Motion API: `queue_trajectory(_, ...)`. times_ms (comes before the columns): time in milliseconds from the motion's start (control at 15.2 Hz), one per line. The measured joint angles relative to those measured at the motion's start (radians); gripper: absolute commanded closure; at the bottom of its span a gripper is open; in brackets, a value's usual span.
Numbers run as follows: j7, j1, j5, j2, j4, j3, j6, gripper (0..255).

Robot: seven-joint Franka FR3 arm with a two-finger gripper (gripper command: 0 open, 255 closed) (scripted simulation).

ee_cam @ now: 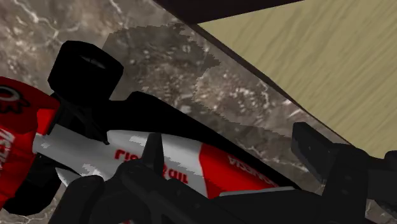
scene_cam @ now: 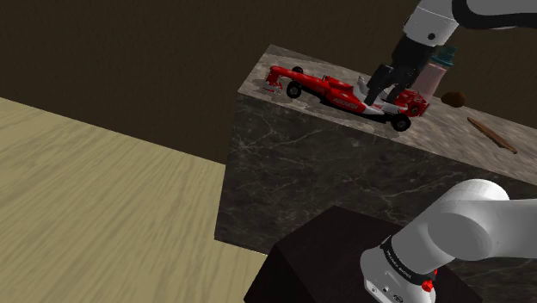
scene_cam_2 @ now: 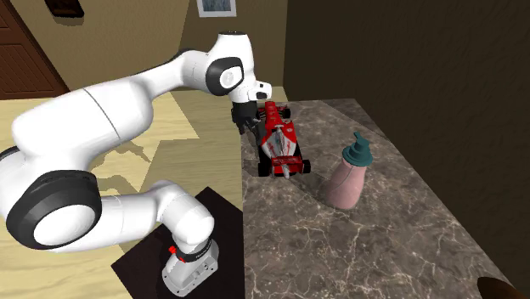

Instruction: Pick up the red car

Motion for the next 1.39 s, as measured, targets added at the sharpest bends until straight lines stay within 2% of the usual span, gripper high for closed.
queue_trajectory(198,-0.056,0.009,-0.01,0.057,0.049,-0.029,0.002,0)
queue_trajectory(792,-0.446,0.086,-0.006,0.415,0.417,-0.18,-0.068,0)
queue_trajectory(1254,-0.473,0.086,-0.008,0.425,0.353,-0.193,0.002,0)
queue_trajectory(1320,-0.473,0.086,-0.008,0.424,0.346,-0.193,0.007,255)
queue_trajectory(1386,-0.473,0.086,-0.008,0.422,0.343,-0.193,0.009,255)
